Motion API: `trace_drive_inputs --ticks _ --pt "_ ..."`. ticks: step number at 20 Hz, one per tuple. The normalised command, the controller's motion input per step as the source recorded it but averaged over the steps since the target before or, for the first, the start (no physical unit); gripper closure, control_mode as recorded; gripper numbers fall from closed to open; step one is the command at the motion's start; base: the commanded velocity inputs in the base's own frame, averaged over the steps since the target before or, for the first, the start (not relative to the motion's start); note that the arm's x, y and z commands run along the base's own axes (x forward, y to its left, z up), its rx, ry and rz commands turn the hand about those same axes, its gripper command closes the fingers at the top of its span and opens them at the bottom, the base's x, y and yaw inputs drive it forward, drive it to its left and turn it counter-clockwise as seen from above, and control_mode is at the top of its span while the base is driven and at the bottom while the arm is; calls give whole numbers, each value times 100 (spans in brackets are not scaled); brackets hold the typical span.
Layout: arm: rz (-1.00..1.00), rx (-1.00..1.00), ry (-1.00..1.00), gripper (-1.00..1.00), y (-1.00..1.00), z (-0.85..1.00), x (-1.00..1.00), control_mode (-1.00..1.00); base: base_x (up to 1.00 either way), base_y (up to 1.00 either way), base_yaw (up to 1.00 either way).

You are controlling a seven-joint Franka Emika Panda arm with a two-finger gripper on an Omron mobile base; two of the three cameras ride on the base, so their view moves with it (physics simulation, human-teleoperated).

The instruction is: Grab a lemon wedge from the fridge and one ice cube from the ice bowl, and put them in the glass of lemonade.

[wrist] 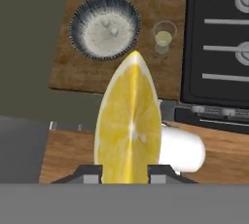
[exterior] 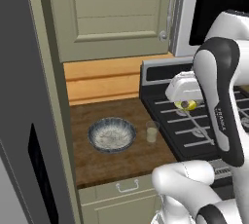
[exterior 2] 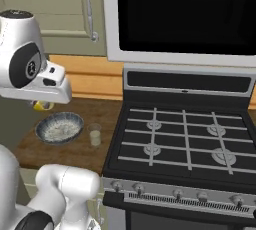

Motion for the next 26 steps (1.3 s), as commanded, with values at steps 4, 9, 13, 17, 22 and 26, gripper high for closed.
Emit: trace_drive_inputs --ticks 4,9,13,17,22,26 --pt "0 0 3 100 0 -34 67 -100 0 0 0" --pt "0 -9 0 100 16 -94 98 -100 0 0 0" --pt "-3 -8 -3 100 0 -73 80 -100 0 0 0" --pt "-7 -1 -8 100 0 -77 77 -100 0 0 0" --pt "-3 0 -1 100 -3 -63 97 -100 0 0 0" --pt "0 0 4 100 -23 -43 63 -100 0 0 0"
